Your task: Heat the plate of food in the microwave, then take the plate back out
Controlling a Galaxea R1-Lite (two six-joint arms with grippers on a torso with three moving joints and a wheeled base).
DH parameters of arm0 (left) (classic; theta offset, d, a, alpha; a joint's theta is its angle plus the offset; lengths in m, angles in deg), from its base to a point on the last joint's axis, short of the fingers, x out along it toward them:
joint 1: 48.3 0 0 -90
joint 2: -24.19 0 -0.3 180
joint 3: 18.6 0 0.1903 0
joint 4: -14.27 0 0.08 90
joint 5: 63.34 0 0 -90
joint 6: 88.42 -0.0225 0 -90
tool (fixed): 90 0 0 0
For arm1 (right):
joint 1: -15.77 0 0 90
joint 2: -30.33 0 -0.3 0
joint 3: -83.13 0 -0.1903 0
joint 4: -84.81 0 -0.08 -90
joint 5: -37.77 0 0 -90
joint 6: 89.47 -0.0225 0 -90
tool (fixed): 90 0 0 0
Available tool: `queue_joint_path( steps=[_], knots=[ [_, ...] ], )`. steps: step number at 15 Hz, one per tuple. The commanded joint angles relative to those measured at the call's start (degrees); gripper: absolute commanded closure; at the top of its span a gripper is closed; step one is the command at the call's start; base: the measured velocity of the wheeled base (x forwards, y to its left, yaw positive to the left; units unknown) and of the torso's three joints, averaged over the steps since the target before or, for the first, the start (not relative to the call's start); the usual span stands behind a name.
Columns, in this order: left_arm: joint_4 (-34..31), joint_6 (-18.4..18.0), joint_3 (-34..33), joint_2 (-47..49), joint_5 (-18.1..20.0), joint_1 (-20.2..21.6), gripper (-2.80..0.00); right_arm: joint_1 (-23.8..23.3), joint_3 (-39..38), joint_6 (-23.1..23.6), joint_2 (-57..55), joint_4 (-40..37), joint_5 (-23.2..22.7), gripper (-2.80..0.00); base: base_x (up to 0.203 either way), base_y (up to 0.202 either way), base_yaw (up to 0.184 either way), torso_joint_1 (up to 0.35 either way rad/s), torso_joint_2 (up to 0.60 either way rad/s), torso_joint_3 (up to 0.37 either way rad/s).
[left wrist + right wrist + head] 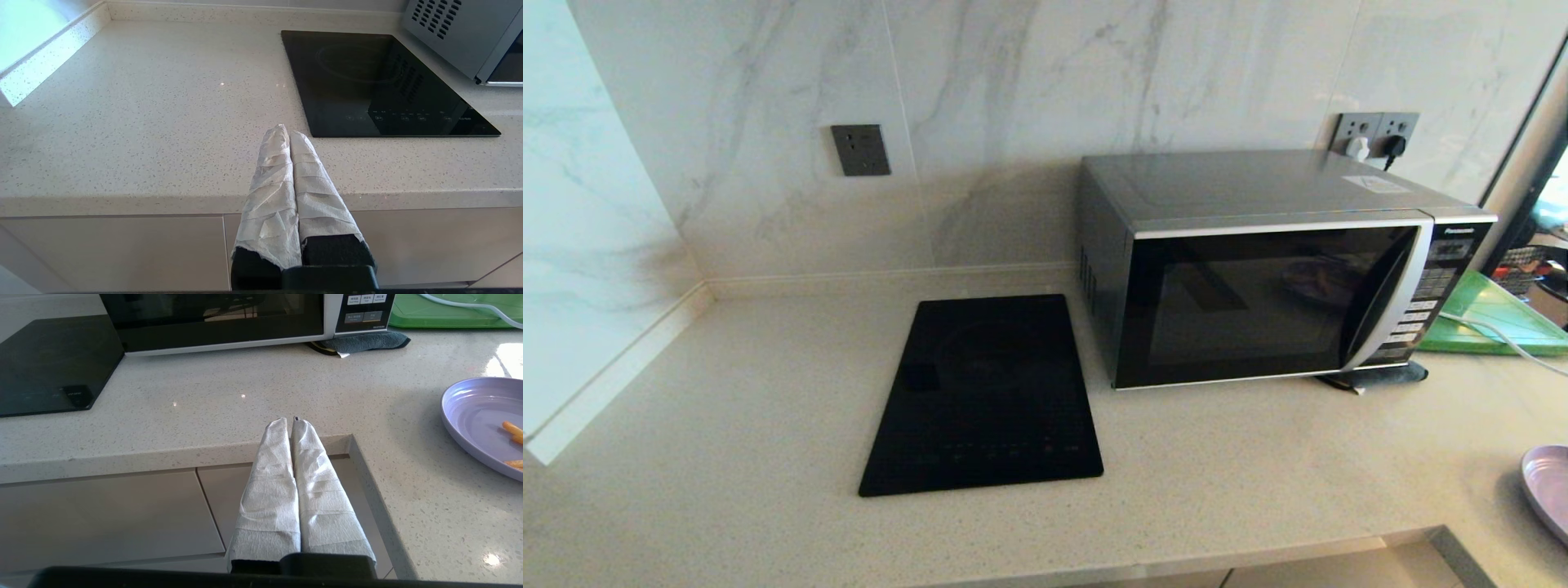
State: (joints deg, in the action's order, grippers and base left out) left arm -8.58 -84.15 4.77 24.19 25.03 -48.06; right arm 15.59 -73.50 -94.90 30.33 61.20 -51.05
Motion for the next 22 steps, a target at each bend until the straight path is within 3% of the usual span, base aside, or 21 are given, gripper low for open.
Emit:
queue_joint_path(
  steps=[1,22],
  knots=[
    [0.0,0.0,0.0,0.1,0.0,0.0,0.00,0.0,-0.2,0.0,0.0,0.0,0.0,0.00,0.000,0.000,0.000,0.000,0.00,0.000],
    [0.0,0.0,0.0,0.1,0.0,0.0,0.00,0.0,-0.2,0.0,-0.1,0.0,0.0,0.00,0.000,0.000,0.000,0.000,0.00,0.000]
  ],
)
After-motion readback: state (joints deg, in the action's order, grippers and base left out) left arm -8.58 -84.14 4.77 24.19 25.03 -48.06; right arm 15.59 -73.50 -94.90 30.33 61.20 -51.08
